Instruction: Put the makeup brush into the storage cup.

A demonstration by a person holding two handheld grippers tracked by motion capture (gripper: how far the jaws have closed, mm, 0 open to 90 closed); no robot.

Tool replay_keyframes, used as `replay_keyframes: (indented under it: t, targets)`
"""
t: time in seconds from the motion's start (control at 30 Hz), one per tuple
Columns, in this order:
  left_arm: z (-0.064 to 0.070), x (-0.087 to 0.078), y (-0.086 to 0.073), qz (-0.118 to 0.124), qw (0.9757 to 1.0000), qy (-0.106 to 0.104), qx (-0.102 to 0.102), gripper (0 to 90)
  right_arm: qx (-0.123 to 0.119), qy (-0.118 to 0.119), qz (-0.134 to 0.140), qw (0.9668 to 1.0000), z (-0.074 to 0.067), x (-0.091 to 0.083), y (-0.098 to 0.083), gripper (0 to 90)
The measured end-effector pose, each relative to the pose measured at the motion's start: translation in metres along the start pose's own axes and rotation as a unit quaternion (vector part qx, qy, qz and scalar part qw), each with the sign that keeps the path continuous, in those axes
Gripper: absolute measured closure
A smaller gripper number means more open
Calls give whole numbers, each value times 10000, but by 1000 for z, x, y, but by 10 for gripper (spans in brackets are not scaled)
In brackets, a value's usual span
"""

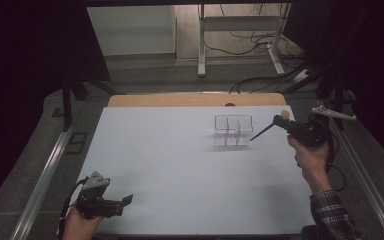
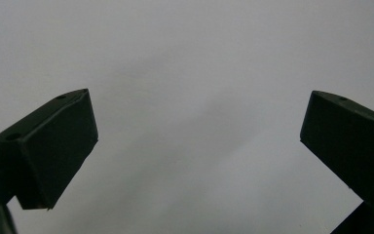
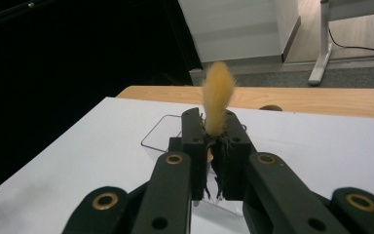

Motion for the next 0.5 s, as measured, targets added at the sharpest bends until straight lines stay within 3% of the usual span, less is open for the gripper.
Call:
replay_keyframes:
  t: [0.5]
  targets:
    - [0, 0, 0, -28, 10000, 17, 31, 7, -58, -58, 148, 9999, -3, 8, 19, 838]
Point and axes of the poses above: each handheld gripper's, and its own axes: x roughly forward along the jaws, y roughly out of its top, z roughly to its right, the point moved 9 cm from there along x, roughly forward along the jaws, and after that the axes turned 14 degrees about -y, right-handed, at the moved point
